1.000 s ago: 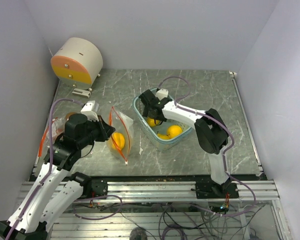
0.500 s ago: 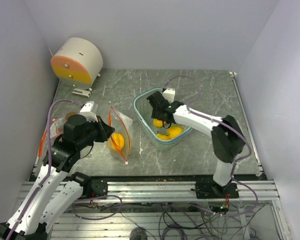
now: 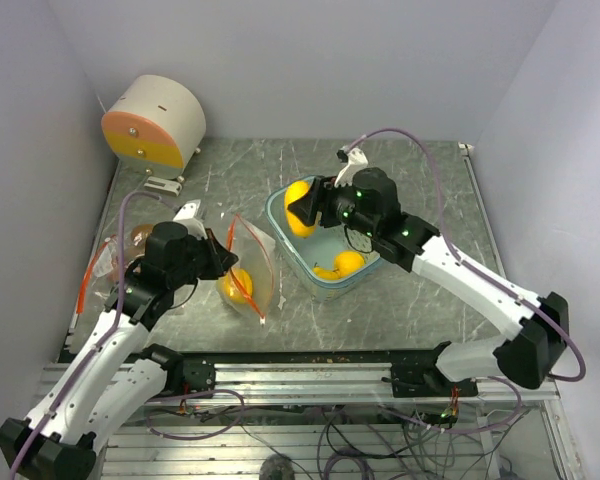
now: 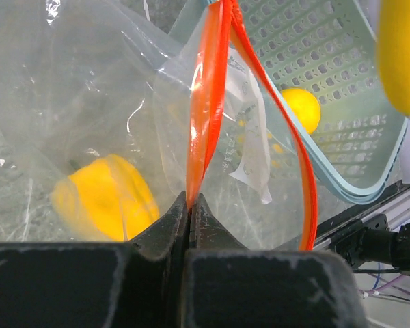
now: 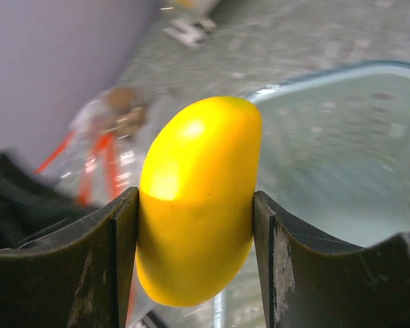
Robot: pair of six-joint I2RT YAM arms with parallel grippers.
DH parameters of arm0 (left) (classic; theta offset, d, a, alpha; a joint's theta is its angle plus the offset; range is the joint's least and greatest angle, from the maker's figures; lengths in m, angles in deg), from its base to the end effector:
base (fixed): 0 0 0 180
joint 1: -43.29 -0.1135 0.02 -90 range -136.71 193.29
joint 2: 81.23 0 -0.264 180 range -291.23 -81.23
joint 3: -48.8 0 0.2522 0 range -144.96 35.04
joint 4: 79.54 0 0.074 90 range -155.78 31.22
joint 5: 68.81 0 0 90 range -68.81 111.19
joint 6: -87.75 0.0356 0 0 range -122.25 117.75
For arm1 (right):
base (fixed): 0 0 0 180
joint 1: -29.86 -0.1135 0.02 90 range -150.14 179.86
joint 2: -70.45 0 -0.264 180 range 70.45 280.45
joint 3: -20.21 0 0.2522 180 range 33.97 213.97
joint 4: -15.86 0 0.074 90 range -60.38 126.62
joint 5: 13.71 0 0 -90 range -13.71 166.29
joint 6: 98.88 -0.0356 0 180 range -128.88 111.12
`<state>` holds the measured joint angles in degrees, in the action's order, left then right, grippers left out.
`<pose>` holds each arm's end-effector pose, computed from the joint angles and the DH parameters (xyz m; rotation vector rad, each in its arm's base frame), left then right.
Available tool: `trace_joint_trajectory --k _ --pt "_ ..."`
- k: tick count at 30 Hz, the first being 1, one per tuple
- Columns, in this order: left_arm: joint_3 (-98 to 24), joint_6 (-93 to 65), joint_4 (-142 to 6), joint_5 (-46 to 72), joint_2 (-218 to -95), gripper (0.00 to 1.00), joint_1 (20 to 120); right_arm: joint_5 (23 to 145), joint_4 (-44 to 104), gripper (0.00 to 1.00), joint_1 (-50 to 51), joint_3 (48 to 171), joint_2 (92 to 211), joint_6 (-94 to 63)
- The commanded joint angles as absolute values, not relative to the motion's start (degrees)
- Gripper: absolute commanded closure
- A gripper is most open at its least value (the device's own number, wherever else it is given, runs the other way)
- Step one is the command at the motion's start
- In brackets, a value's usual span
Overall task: Place the food in the zip-top bag and seal the zipper
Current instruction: Pick up the fake fruit from the bin, then place the fake fruit in the zipper food storage bag.
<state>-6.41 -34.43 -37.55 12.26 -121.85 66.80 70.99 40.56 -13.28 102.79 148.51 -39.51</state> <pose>0.1451 -0.0691 0.2987 -0.0601 2.1300 -0.7514 0.2354 0.2161 0.3539 -0.1536 1.9937 0.7631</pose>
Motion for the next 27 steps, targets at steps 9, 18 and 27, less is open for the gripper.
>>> trace_joint_trajectory --k 9,18,27 --pt "-7.59 -35.38 -43.56 9.95 -125.40 0.93 66.93 110.37 15.59 1.00 -20.34 97.78 149.04 -39.18" --pt "-7.77 -35.75 -43.85 9.19 -125.50 0.93 66.93 97.48 18.71 1.00 -22.06 93.92 153.10 -42.53" --pt "-10.64 -36.04 -40.77 8.17 -122.36 0.93 66.93 79.34 32.95 1.00 -22.94 99.42 160.07 -38.46"
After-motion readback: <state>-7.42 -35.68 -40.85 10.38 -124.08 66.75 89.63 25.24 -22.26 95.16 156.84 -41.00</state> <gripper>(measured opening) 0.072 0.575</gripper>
